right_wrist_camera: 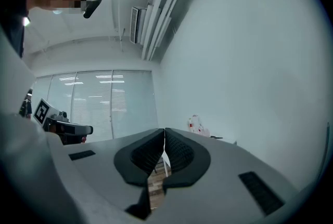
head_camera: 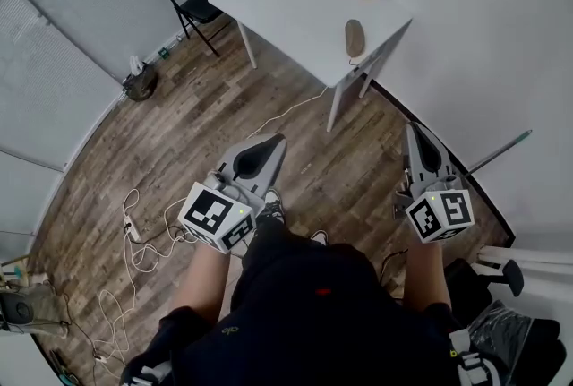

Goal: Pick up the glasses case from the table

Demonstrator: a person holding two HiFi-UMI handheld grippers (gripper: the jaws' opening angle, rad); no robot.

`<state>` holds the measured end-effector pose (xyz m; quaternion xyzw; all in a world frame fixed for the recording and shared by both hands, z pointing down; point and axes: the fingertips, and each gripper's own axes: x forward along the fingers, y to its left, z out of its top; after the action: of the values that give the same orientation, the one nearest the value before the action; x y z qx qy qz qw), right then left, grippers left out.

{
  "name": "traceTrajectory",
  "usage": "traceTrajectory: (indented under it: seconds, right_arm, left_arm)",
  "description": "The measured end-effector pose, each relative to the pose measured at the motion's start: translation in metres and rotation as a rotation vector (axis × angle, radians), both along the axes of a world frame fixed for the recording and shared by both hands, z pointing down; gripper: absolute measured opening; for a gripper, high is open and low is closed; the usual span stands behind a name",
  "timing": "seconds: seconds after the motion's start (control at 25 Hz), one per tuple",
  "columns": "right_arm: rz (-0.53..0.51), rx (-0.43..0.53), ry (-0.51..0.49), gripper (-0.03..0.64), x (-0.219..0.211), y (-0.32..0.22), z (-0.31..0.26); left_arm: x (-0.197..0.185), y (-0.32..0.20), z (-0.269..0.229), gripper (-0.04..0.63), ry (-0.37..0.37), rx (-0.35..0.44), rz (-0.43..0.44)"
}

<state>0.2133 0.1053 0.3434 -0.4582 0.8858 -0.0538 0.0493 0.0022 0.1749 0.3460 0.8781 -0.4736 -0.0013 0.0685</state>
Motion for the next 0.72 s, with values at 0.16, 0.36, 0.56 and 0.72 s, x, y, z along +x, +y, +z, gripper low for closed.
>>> traceTrajectory:
  seconds: [0.16, 0.36, 0.56, 0.72]
  right_arm:
    - [-0.006, -0.032, 0.011, 0.021, -0.001, -0.008, 0.009]
    - [0.049, -0.055, 0.086, 0.023, -0.003, -0.033, 0.014]
    - [0.083, -0.112, 0.110, 0.023, -0.027, -0.079, 0.026]
    - [0.079, -0.110, 0.119, 0.023, -0.067, -0.119, 0.025]
  left_arm:
    - [-0.001, -0.028, 0.000, 0.023, 0.011, 0.005, 0.033]
    - [0.005, -0.082, -0.008, 0.023, 0.019, 0.027, 0.109]
    - [-0.010, -0.135, 0.001, 0.023, 0.041, 0.004, 0.146]
    - [-0.046, -0.175, -0.005, 0.023, 0.063, -0.004, 0.152]
